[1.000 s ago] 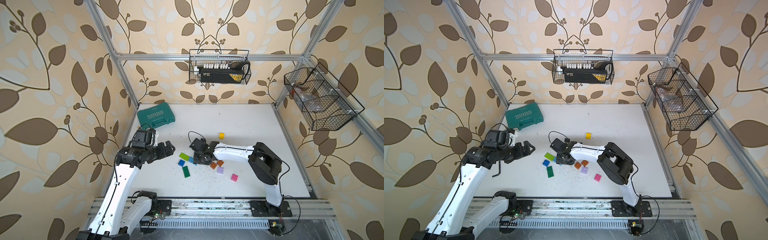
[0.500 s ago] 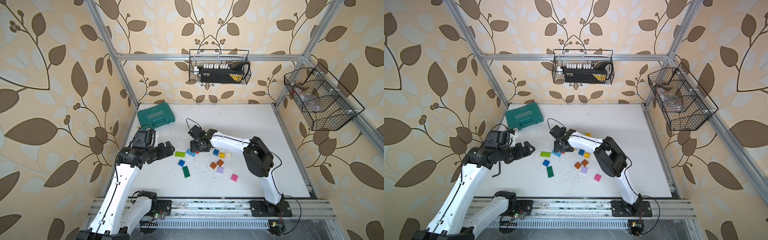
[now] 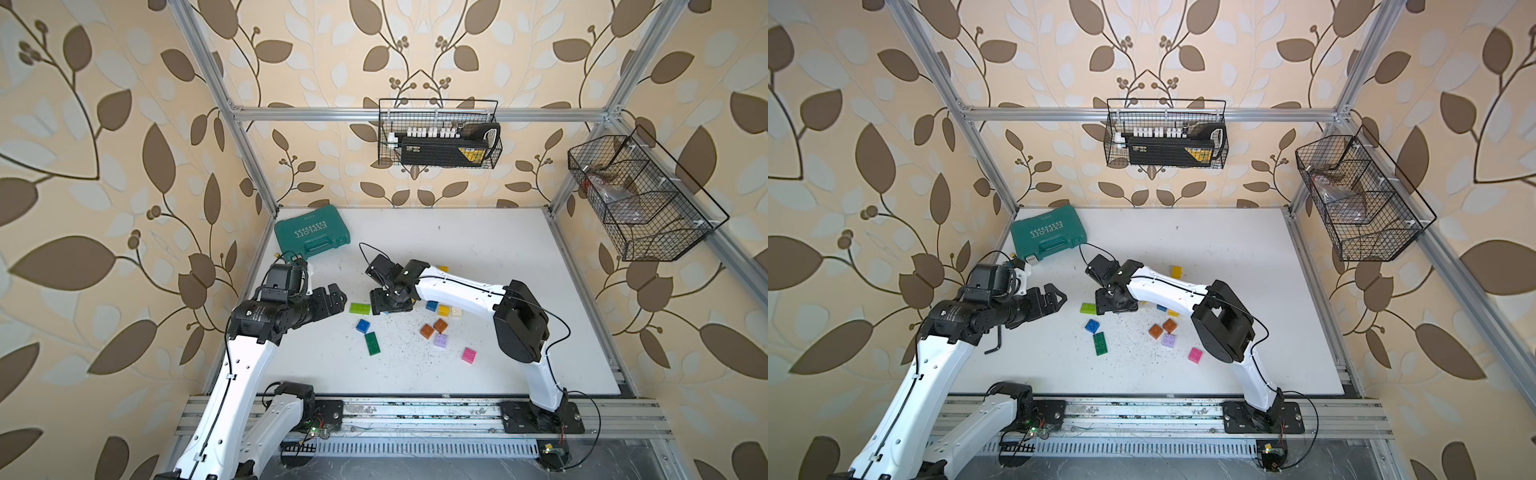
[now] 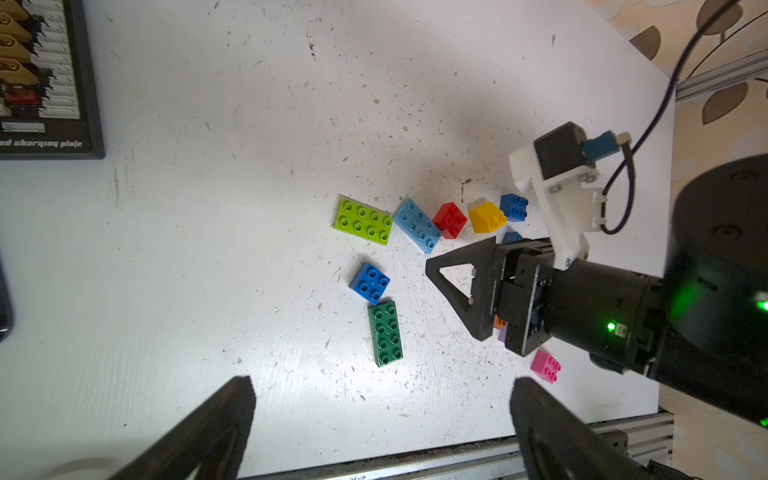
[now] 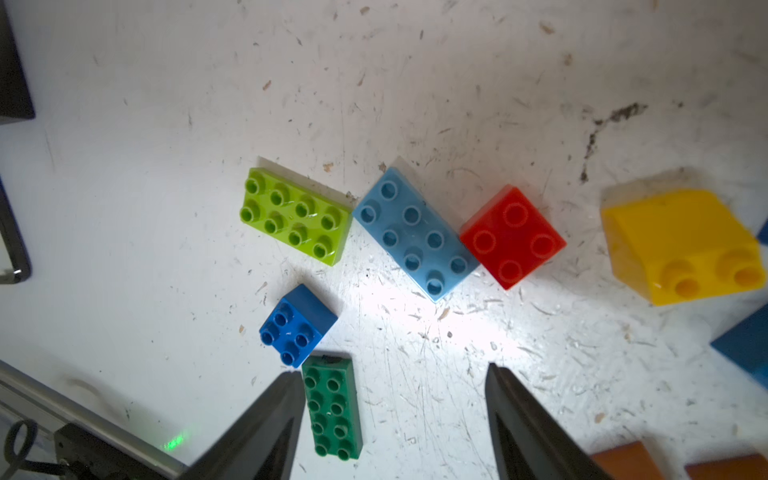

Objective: Assemble the number 1 with lego
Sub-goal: Adjust the lego brick at the center of the board.

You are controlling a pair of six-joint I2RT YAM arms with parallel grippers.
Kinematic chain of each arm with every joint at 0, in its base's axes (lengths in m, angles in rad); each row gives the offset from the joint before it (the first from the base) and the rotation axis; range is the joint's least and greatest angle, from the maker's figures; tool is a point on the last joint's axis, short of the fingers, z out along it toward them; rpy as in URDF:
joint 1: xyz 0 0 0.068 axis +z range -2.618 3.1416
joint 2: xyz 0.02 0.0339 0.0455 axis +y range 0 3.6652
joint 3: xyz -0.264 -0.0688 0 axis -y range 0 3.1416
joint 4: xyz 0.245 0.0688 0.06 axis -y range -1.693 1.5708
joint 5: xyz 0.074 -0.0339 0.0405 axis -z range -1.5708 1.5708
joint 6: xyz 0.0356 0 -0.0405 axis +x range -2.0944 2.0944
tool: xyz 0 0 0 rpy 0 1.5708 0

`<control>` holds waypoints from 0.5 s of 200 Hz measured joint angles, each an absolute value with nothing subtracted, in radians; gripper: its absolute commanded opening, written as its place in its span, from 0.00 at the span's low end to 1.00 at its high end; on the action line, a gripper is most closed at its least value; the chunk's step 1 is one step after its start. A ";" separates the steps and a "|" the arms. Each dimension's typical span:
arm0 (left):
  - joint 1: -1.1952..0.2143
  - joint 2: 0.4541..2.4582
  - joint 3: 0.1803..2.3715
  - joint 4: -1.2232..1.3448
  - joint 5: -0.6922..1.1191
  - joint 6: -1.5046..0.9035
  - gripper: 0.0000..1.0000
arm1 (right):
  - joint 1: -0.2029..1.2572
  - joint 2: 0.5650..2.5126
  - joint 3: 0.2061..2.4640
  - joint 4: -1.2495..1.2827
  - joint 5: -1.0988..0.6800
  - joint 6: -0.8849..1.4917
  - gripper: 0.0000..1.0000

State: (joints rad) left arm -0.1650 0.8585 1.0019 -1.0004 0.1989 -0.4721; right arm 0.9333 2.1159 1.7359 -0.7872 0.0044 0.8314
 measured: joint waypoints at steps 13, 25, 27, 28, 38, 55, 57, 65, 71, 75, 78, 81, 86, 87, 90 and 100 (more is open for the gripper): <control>-0.165 0.862 1.002 -1.000 0.195 -0.472 0.99 | 0.933 2.115 1.700 -0.759 -0.015 0.900 0.84; -0.163 0.865 1.002 -1.000 0.192 -0.472 0.99 | 0.933 2.112 1.652 -0.720 -0.026 0.965 0.95; -0.163 0.865 1.002 -1.000 0.192 -0.472 0.99 | 0.933 2.112 1.642 -0.714 -0.027 0.982 0.96; -0.163 0.865 1.002 -1.000 0.192 -0.472 0.99 | 0.933 2.112 1.639 -0.713 -0.027 0.982 0.97; -0.163 0.865 1.002 -1.000 0.192 -0.472 0.99 | 0.933 2.112 1.608 -0.696 -0.026 1.037 0.99; -0.163 0.865 1.002 -1.000 0.192 -0.472 0.99 | 0.931 2.114 1.608 -0.707 -0.012 1.114 0.99; -0.163 0.864 1.002 -1.000 0.192 -0.472 0.99 | 0.931 2.115 1.614 -0.712 -0.010 1.122 0.99; -0.161 0.863 1.002 -1.000 0.192 -0.472 0.99 | 0.931 2.123 1.648 -0.733 0.003 1.148 0.99; -0.157 0.863 1.002 -1.000 0.192 -0.472 0.99 | 0.929 2.134 1.682 -0.752 0.014 1.164 0.99; -0.157 0.862 1.001 -1.000 0.192 -0.472 0.99 | 0.929 2.144 1.714 -0.767 0.023 1.175 1.00; -0.156 0.862 1.001 -1.000 0.192 -0.472 0.99 | 0.929 2.151 1.733 -0.772 0.028 1.182 0.99; -0.156 0.861 1.001 -1.000 0.192 -0.472 0.99 | 0.929 2.159 1.753 -0.777 0.033 1.188 0.99; -0.156 0.859 1.000 -1.000 0.191 -0.472 0.99 | 0.927 2.171 1.785 -0.786 0.042 1.198 0.99; -0.156 0.859 1.000 -1.000 0.191 -0.472 0.99 | 0.927 2.174 1.793 -0.788 0.043 1.201 0.99; -0.156 0.858 1.000 -1.000 0.191 -0.472 0.99 | 0.926 2.180 1.808 -0.790 0.048 1.206 0.99; -0.156 0.854 1.000 -1.000 0.191 -0.472 0.99 | 0.923 2.197 1.848 -0.795 0.056 1.229 0.99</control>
State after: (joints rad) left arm -0.1562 0.8536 0.9997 -1.0004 0.1913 -0.4721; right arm 0.9226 2.1975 1.8484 -0.7948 0.0559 1.2285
